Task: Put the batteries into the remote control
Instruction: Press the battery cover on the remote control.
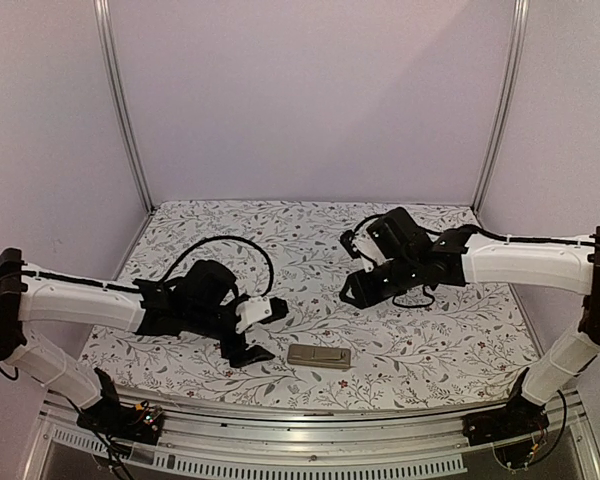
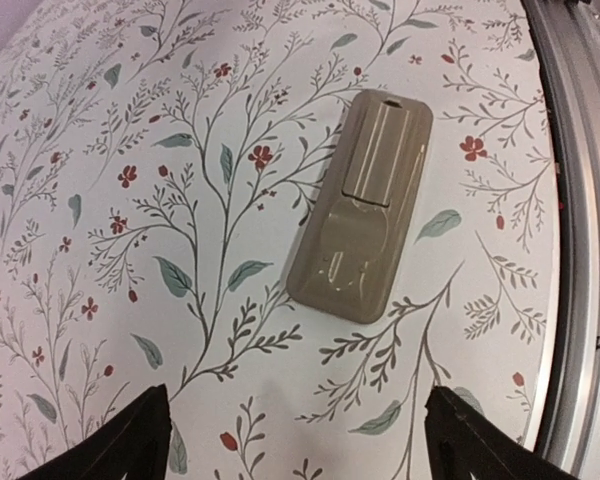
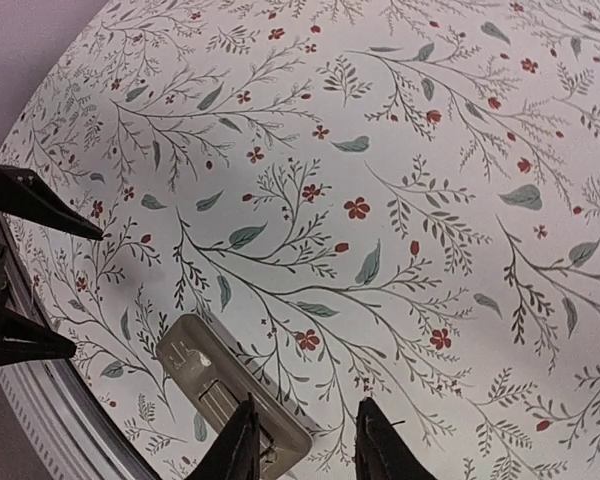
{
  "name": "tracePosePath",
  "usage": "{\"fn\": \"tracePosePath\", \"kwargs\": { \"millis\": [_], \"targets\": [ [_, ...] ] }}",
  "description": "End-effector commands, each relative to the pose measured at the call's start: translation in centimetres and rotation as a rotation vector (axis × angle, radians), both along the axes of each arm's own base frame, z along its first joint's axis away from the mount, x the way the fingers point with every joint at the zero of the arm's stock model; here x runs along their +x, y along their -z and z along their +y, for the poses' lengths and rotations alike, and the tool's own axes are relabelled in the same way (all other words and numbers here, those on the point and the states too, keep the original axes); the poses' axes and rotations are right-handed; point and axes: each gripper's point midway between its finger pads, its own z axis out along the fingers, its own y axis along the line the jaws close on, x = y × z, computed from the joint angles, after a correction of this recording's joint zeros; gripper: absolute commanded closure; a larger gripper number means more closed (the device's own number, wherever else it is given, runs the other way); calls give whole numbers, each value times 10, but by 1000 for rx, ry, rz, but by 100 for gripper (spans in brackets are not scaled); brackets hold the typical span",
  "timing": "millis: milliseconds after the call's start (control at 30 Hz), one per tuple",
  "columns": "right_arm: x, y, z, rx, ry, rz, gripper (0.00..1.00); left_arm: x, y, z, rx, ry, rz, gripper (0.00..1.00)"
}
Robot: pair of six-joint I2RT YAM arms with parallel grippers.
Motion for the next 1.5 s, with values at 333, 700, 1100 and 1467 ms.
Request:
{"fn": "tracePosePath", "kwargs": {
  "millis": [333,700,1100,1467],
  "targets": [
    [-75,76,-11,11,433,375,71,-8,56,-13,149,84,29,30],
    [-73,91,-1,2,443,394,82,-9,63,-26,153,119,57,50],
    [-77,101,9,1,412,431,90,-16,69,-33,165,140,83,55],
    [-80,112,13,-18,402,455,96,-21,71,-40,166,153,103,58]
  ]
}}
